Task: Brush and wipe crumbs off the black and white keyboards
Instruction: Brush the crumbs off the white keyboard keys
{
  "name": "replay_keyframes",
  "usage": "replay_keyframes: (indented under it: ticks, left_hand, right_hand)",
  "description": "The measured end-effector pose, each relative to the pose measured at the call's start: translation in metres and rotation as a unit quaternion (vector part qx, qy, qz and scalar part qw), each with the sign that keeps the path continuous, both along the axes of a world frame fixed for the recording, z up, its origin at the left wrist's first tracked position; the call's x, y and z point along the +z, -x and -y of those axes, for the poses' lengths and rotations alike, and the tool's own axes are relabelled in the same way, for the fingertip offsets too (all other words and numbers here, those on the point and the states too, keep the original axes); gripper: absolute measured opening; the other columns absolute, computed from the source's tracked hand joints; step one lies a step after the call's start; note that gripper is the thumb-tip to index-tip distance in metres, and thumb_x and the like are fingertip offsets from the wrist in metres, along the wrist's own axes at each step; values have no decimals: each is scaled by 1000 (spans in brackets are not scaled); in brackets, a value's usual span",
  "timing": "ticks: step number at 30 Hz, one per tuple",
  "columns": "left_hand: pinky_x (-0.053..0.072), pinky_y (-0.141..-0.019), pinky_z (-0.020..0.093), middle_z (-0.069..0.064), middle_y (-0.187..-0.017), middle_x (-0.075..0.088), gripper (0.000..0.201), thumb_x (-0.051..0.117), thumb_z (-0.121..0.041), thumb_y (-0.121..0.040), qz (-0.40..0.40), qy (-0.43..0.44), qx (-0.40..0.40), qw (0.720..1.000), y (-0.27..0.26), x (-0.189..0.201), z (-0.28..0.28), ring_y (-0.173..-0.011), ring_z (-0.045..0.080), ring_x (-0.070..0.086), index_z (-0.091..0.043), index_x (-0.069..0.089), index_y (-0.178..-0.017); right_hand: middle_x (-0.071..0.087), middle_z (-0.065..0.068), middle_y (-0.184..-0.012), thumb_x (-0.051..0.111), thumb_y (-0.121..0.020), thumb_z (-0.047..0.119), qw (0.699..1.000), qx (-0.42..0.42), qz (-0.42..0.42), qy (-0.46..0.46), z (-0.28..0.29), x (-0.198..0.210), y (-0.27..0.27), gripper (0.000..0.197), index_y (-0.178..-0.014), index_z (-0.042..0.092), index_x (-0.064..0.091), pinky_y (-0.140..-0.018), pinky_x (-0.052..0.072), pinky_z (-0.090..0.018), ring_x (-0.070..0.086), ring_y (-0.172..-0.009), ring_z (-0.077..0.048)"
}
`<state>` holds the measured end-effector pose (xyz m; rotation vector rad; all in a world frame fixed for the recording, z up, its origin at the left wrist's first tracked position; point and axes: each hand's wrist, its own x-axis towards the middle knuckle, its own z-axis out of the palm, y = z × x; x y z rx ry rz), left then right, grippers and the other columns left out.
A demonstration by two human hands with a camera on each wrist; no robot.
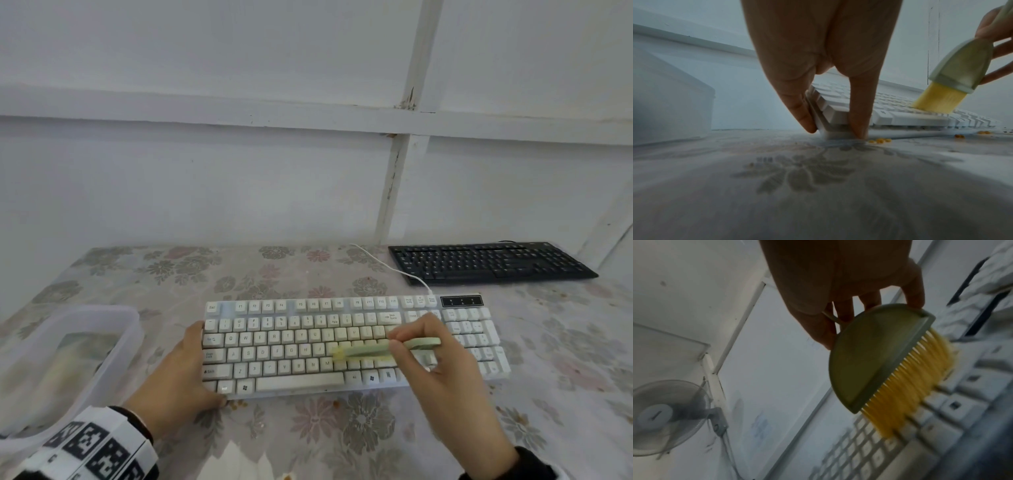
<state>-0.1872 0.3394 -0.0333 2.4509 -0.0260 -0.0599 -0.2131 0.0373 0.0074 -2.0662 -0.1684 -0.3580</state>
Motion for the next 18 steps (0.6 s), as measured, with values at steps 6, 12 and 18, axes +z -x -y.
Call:
replay_keyframes:
  ticks: [6, 12, 18]
  left_hand:
    - [42, -68, 11, -14, -113, 42, 91, 78, -15, -62, -8, -1, 1, 1000, -1, -3, -2, -99, 3, 50, -23, 24, -134]
    - [46, -78, 18, -15, -115, 44, 91, 81, -16, -58, -9, 12, -1, 1000, -4, -7, -6, -103, 5, 51, -24, 27, -131]
    - [48, -80, 20, -13, -116, 47, 92, 81, -16, -59, -13, 14, 3, 1000, -3, -8, -5, -101, 5, 53, -24, 23, -131]
  right_hand:
    - [67, 10, -85, 65, -86, 15, 1000, -2, 30, -9, 16, 8, -5, 22, -74, 32, 57, -67, 43, -13, 60, -79, -9]
    - [66, 18, -87, 65, -86, 12, 1000, -21, 16, -3, 34, -1, -11, 26, -71, 31, 56, -63, 46, -18, 60, -75, -11]
    - [67, 15, -88, 65, -84, 9, 999, -17, 47, 1, 44, 7, -10, 27, -75, 33, 56, -66, 45, -18, 61, -84, -8]
